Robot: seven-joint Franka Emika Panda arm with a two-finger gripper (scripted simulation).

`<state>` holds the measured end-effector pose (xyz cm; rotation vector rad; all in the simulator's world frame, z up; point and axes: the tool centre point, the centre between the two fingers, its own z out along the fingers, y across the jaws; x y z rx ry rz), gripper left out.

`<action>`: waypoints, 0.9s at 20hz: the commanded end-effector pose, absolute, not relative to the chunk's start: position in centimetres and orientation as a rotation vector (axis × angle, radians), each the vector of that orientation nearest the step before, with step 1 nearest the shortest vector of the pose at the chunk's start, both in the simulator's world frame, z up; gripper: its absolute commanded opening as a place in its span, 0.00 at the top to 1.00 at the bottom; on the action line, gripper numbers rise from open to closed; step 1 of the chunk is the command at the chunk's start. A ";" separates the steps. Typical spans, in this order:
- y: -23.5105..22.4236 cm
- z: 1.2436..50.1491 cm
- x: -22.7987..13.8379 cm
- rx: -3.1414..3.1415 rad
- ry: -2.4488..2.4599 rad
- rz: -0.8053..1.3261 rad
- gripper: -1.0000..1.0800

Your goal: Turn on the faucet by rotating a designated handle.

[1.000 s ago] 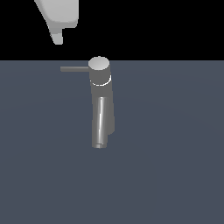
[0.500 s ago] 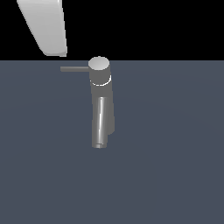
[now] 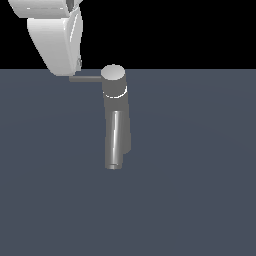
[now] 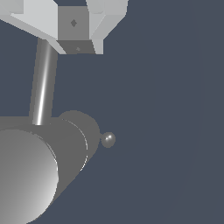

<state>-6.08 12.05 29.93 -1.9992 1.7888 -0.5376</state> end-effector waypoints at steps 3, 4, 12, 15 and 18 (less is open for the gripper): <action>12.0 29.6 -5.0 -1.944 1.830 -0.552 1.00; 12.0 29.6 -4.8 -1.935 1.837 -0.554 1.00; 11.8 29.3 -4.0 -1.893 1.871 -0.568 1.00; 11.8 29.3 -3.9 -1.888 1.875 -0.570 1.00; 11.8 29.2 -3.9 -1.887 1.876 -0.570 1.00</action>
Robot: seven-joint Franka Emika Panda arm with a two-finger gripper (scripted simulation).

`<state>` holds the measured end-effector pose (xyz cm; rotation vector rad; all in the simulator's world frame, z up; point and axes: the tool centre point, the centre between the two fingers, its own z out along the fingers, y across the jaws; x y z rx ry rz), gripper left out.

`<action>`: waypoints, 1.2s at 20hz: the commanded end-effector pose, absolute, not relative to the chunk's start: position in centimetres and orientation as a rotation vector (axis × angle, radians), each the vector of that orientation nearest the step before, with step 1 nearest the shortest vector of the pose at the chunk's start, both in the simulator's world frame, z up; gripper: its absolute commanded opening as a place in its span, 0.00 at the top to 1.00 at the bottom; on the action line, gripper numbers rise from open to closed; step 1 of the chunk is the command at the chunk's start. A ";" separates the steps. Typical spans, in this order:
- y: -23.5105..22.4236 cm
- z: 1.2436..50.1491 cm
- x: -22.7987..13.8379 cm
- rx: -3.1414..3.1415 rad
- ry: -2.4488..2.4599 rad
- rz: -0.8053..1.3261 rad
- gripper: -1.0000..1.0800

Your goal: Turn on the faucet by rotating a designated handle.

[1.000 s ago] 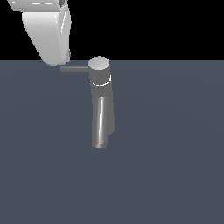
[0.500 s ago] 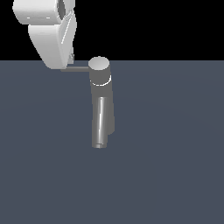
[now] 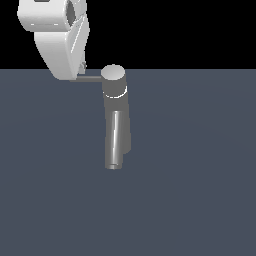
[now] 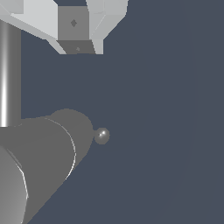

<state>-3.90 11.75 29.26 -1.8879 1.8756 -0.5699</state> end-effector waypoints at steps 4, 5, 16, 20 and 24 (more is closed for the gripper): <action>11.8 29.1 -4.1 -1.887 1.876 -0.570 1.00; 11.8 28.9 -4.4 -1.887 1.876 -0.570 1.00; 12.1 27.0 -7.3 -1.887 1.876 -0.571 1.00; 12.2 26.2 -8.4 -1.887 1.876 -0.571 1.00; 12.3 25.4 -9.6 -1.887 1.877 -0.571 1.00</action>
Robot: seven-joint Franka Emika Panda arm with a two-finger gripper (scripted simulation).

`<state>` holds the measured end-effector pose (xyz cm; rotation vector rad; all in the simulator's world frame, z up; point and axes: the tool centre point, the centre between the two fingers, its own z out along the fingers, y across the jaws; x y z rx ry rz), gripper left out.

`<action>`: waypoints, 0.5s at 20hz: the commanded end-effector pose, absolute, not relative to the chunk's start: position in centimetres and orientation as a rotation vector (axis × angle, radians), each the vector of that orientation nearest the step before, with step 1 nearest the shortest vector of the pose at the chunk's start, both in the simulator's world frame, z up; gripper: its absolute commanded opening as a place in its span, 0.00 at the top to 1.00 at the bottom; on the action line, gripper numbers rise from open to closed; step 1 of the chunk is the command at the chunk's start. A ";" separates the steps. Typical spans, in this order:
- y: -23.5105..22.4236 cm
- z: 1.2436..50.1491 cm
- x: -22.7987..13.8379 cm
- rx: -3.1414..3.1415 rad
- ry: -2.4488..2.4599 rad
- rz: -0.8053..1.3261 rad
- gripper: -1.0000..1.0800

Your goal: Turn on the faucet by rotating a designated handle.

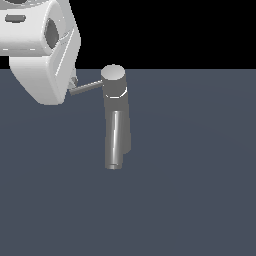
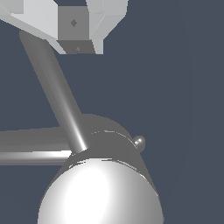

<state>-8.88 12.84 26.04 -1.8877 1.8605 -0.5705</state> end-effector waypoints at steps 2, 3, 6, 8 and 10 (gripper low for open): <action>13.0 25.8 -9.2 -1.893 1.858 -0.569 1.00; 12.9 25.7 -9.3 -1.893 1.858 -0.569 1.00; 12.4 25.4 -9.8 -1.892 1.859 -0.569 1.00; 12.1 25.2 -10.0 -1.892 1.861 -0.569 1.00; 11.8 25.0 -10.3 -1.892 1.862 -0.569 1.00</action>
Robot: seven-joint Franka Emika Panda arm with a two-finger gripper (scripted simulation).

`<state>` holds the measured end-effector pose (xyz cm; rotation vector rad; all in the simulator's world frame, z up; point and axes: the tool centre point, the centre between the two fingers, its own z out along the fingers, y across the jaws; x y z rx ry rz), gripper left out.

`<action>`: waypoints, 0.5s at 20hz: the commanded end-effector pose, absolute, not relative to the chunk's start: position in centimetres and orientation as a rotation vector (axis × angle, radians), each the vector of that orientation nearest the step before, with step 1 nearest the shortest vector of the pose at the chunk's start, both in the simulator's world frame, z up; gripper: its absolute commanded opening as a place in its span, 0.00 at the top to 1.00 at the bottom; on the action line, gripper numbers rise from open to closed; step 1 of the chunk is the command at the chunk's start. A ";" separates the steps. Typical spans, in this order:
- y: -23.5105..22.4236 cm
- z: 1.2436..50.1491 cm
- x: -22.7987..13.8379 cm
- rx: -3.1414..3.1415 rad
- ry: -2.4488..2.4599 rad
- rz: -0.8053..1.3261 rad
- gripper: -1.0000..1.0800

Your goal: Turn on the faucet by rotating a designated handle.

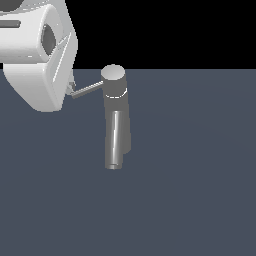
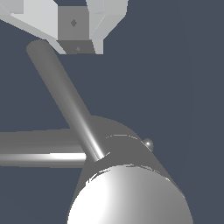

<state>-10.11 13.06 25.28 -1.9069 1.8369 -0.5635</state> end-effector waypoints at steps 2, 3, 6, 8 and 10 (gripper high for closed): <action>11.5 24.8 -10.6 -1.892 1.863 -0.569 1.00; 11.3 24.7 -10.8 -1.891 1.863 -0.569 1.00; 10.9 24.4 -11.2 -1.891 1.865 -0.570 1.00; 10.6 24.2 -11.5 -1.891 1.866 -0.570 1.00; 10.3 24.0 -11.7 -1.890 1.867 -0.570 1.00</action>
